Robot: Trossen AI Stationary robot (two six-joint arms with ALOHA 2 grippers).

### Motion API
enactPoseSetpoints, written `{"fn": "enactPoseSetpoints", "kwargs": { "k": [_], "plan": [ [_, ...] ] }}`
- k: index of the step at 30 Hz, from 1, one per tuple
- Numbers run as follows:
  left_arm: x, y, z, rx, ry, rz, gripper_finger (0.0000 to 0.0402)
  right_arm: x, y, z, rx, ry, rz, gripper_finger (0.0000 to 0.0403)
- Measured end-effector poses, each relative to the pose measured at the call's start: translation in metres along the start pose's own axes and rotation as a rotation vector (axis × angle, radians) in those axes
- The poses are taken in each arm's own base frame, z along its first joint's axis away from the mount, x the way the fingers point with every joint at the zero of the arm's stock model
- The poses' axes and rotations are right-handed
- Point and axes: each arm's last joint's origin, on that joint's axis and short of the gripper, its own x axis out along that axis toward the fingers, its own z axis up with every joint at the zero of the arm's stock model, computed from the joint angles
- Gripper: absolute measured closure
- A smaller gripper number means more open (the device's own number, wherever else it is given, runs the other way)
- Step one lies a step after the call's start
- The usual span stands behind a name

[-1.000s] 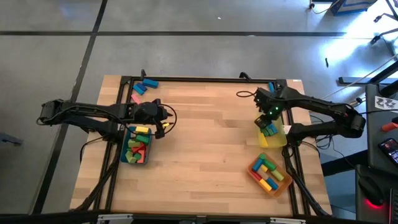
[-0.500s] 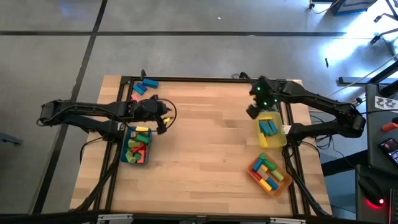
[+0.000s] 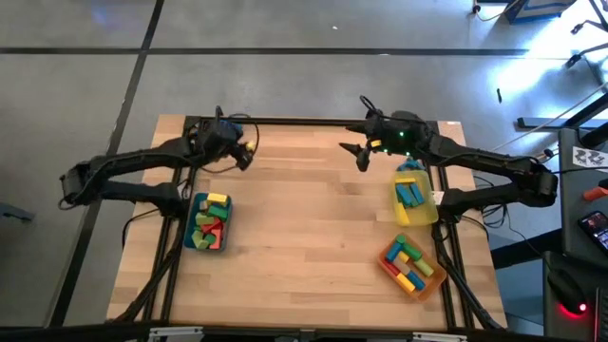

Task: Sort blocks by size
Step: Put the blue rectangular block into the yellow bin

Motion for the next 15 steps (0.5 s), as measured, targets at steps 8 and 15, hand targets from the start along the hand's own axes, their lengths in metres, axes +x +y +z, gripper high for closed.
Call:
{"fn": "enactPoseSetpoints", "kwargs": {
  "k": [8, 15],
  "plan": [
    [0.024, 0.025, 0.03, 0.028, 0.128, 0.111, 0.0233, 0.002, -0.001, 0.014, -0.048, -0.245, 0.004, 0.0127],
    [0.051, 0.038, 0.058, 0.094, 0.219, 0.113, 0.0233, 0.01, 0.001, 0.026, -0.092, -0.433, 0.104, 0.0127]
  ]
}}
